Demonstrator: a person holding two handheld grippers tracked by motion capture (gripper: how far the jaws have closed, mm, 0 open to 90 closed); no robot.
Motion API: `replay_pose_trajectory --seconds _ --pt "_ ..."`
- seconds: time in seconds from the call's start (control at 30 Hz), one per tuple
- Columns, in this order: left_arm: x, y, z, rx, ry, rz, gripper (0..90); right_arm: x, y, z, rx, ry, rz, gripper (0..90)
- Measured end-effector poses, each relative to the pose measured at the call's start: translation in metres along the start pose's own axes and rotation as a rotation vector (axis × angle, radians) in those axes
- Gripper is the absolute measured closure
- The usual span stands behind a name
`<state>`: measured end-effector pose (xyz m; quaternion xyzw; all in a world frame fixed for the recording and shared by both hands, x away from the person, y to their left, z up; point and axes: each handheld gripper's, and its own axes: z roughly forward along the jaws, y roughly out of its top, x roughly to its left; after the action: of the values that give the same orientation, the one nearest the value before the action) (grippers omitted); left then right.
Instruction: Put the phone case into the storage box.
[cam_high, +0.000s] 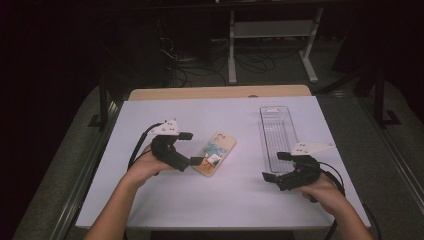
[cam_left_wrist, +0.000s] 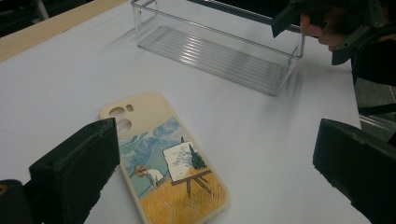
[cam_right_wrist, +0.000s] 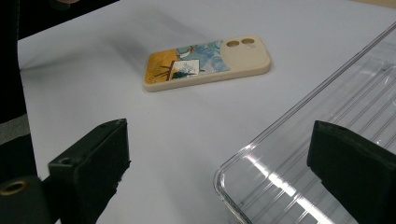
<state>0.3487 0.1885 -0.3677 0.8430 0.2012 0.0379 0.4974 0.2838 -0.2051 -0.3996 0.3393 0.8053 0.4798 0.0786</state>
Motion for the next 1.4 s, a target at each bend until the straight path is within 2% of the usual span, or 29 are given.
replay_pose_trajectory --seconds 0.23,0.33,0.53,0.57,0.6,0.77,0.9,1.0,1.07,1.1,1.2,1.27,1.4 --pt "0.002 0.007 0.013 0.013 -0.006 0.013 0.5 0.0 0.0 0.0 0.0 0.001 -0.001 5.1" --pt "0.001 0.009 0.018 -0.001 -0.006 0.022 3.7 0.0 0.0 0.0 -0.002 0.001 -0.004 5.1" --pt "-0.001 0.01 0.026 0.01 -0.012 0.024 6.7 -0.001 0.0 0.0 -0.001 0.004 -0.004 5.2" --pt "-0.001 0.01 0.027 0.014 -0.012 0.031 8.0 -0.001 0.0 0.0 -0.001 0.003 -0.006 5.2" --pt "-0.001 0.009 0.029 0.011 -0.007 0.03 13.0 -0.001 0.0 0.0 0.0 0.003 -0.008 5.3" --pt "-0.001 0.007 0.033 0.024 -0.006 0.027 16.1 -0.001 0.0 0.0 0.001 0.002 -0.007 5.3" --pt "-0.002 0.004 0.04 0.03 -0.011 0.01 24.6 -0.001 0.0 0.0 0.001 0.002 -0.006 5.4" --pt "-0.003 0.002 0.046 0.047 -0.015 0.015 29.9 -0.001 0.0 0.0 0.001 0.004 -0.005 5.4" --pt "-0.004 -0.001 0.05 0.074 -0.004 0.011 38.8 -0.001 0.0 0.0 0.002 0.004 -0.004 5.4" --pt "-0.004 -0.001 0.05 0.074 -0.004 0.011 40.4 -0.001 0.0 0.0 0.002 0.004 -0.004 5.4" --pt "-0.004 -0.003 0.056 0.09 -0.016 0.001 48.1 -0.001 0.0 0.0 0.003 0.005 -0.004 5.4" --pt "-0.006 -0.004 0.059 0.096 -0.024 -0.002 49.9 -0.001 0.0 0.0 0.002 0.005 -0.004 5.4" --pt "-0.009 -0.008 0.068 0.118 -0.028 -0.009 61.3 -0.001 0.0 0.0 0.002 0.004 -0.006 5.4"
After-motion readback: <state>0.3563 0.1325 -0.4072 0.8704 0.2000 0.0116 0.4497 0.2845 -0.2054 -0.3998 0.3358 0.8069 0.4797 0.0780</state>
